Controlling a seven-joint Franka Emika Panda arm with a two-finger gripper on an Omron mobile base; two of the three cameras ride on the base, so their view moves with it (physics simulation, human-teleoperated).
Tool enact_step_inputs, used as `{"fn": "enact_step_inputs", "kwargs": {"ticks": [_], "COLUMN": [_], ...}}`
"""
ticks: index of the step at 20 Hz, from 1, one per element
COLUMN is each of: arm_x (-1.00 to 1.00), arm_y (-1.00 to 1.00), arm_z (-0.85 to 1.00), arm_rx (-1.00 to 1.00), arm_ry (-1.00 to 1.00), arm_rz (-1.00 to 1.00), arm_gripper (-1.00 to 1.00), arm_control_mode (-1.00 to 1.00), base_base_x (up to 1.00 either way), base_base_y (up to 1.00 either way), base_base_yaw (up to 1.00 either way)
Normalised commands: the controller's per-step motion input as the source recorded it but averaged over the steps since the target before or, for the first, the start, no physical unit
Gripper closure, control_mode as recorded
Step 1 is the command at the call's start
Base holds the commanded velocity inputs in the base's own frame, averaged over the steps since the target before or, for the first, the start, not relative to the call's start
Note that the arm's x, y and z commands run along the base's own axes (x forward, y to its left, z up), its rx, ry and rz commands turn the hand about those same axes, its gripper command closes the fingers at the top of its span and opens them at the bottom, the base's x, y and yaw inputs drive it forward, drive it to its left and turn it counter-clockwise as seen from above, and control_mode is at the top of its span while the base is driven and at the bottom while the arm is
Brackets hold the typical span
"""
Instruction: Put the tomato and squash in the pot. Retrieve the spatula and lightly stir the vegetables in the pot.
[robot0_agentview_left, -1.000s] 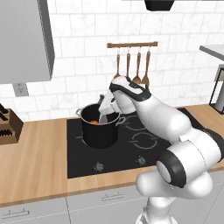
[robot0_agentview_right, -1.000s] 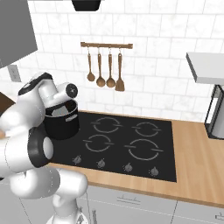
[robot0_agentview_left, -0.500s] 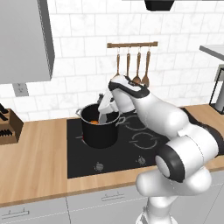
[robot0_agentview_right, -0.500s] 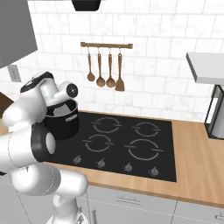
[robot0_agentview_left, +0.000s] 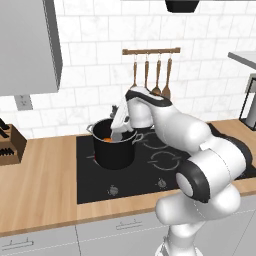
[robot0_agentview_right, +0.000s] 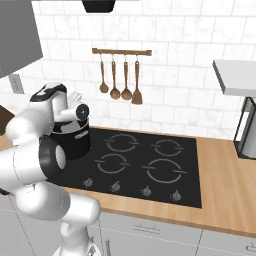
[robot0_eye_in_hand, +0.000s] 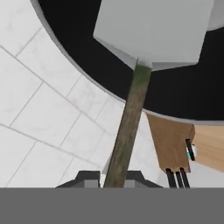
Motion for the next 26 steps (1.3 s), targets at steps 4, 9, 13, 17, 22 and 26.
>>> {"fn": "enact_step_inputs", "kwargs": {"ticks": [4, 9, 13, 17, 22, 26], "arm_x": [0.0, 0.0, 0.0, 0.0, 0.0, 0.0], "arm_y": [0.08, 0.13, 0.03, 0.0, 0.0, -0.06], "arm_z": [-0.06, 0.0, 0.0, 0.09, 0.04, 0.28], "arm_rx": [0.0, 0.0, 0.0, 0.0, 0.0, 0.01], "arm_ry": [-0.09, -0.06, -0.02, 0.0, 0.0, 0.0], "arm_rz": [0.0, -0.01, 0.0, 0.0, 0.0, 0.0], "arm_gripper": [1.0, 1.0, 1.0, 1.0, 1.0, 1.0], "arm_control_mode": [-1.0, -1.0, -1.0, -1.0, -1.0, -1.0], "base_base_x": [0.0, 0.0, 0.0, 0.0, 0.0, 0.0], "base_base_y": [0.0, 0.0, 0.0, 0.0, 0.0, 0.0], "base_base_yaw": [0.0, 0.0, 0.0, 0.0, 0.0, 0.0]}}
